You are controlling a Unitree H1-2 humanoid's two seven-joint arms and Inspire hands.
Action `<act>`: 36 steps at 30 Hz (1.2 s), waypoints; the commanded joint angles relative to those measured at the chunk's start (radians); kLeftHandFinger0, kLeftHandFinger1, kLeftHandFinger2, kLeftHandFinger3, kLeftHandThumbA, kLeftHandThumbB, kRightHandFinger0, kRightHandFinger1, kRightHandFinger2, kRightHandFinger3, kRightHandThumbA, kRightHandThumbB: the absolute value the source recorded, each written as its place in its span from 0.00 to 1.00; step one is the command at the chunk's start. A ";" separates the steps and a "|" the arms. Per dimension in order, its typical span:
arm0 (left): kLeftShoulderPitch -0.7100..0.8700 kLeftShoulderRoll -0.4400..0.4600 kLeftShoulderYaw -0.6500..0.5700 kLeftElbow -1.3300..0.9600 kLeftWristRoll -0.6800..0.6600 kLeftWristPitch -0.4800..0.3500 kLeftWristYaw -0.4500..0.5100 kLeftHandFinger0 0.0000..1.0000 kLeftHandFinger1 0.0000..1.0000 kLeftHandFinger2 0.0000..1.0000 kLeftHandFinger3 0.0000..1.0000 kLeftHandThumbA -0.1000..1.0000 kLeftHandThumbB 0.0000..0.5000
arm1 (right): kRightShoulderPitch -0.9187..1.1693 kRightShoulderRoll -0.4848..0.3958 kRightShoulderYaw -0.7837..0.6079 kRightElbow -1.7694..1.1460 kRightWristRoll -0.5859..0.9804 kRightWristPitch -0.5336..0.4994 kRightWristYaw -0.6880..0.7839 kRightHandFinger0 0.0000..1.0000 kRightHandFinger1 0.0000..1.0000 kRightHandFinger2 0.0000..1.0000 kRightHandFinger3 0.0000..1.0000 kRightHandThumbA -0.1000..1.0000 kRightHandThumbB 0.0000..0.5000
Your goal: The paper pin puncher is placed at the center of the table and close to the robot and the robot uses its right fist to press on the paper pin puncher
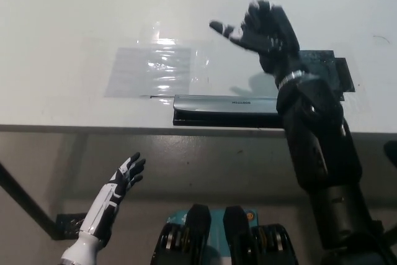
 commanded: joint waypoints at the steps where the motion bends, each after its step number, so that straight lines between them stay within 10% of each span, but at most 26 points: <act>1: -0.003 -0.005 -0.014 -0.010 0.029 -0.028 -0.004 1.00 1.00 1.00 1.00 1.00 0.48 | 0.014 0.007 0.007 0.022 -0.030 -0.097 0.002 0.00 0.00 0.02 0.00 1.00 0.31; 6: -0.003 -0.001 -0.016 -0.007 0.023 -0.033 -0.004 1.00 1.00 1.00 1.00 1.00 0.46 | 0.048 0.020 0.019 0.063 -0.041 -0.075 0.003 0.00 0.00 0.21 0.10 1.00 0.38; 13: 0.035 0.006 -0.014 -0.017 0.032 -0.052 0.000 1.00 1.00 1.00 1.00 1.00 0.46 | 0.078 0.048 0.032 0.189 -0.060 -0.145 0.010 0.00 0.00 0.14 0.08 1.00 0.34; 17: 0.035 0.002 -0.010 -0.016 0.030 -0.047 0.004 1.00 1.00 1.00 1.00 1.00 0.51 | 0.061 0.048 0.031 0.262 -0.060 -0.177 0.018 0.00 0.02 0.29 0.13 1.00 0.33; 28: 0.057 0.011 -0.010 -0.032 0.029 -0.042 -0.005 1.00 1.00 1.00 1.00 1.00 0.51 | 0.064 0.056 0.043 0.339 -0.078 -0.238 0.011 0.00 0.00 0.12 0.09 1.00 0.33; 36: 0.134 0.006 -0.018 -0.059 0.040 -0.031 -0.003 1.00 1.00 1.00 1.00 1.00 0.52 | 0.122 0.064 0.049 0.502 -0.095 -0.301 -0.001 0.00 0.00 0.19 0.12 1.00 0.33</act>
